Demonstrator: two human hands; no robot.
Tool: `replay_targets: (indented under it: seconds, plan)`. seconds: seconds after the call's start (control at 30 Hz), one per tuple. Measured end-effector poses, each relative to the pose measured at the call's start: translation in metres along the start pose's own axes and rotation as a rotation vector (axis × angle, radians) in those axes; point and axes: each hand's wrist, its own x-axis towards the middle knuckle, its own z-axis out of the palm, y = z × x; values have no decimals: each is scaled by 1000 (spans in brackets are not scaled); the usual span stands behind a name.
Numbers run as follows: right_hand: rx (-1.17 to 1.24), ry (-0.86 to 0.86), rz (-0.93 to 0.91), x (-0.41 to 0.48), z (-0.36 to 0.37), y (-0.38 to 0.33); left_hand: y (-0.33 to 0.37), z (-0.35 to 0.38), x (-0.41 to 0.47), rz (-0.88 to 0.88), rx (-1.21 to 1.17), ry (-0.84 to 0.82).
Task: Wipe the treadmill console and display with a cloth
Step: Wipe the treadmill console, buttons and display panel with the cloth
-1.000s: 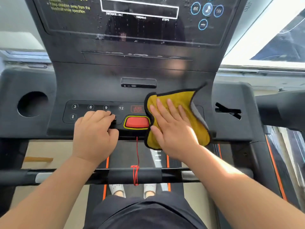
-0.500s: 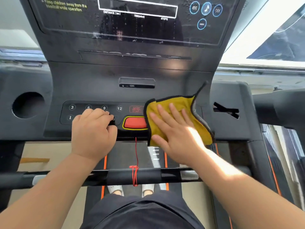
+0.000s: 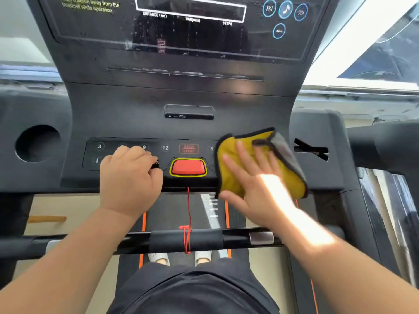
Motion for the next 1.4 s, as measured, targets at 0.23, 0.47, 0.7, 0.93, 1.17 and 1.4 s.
replay_targets:
  seconds: [0.23, 0.47, 0.7, 0.93, 1.17, 1.4]
  plan:
    - [10, -18, 359, 47, -20, -2, -2, -1, -4, 24, 24, -17]
    - [17, 20, -40, -16, 11, -5, -5, 1, -4, 56, 20, -1]
    - [26, -13, 238, 41, -16, -20, -6, 0, -7, 54, 22, -9]
    - [39, -32, 19, 13, -5, -12, -2, -5, 12, -4, -13, -50]
    - [56, 98, 363, 88, -24, 17, -1, -4, 33, -19, 33, -109]
    - [18, -47, -32, 80, -21, 1, -4, -1, 34, -32, 70, -155]
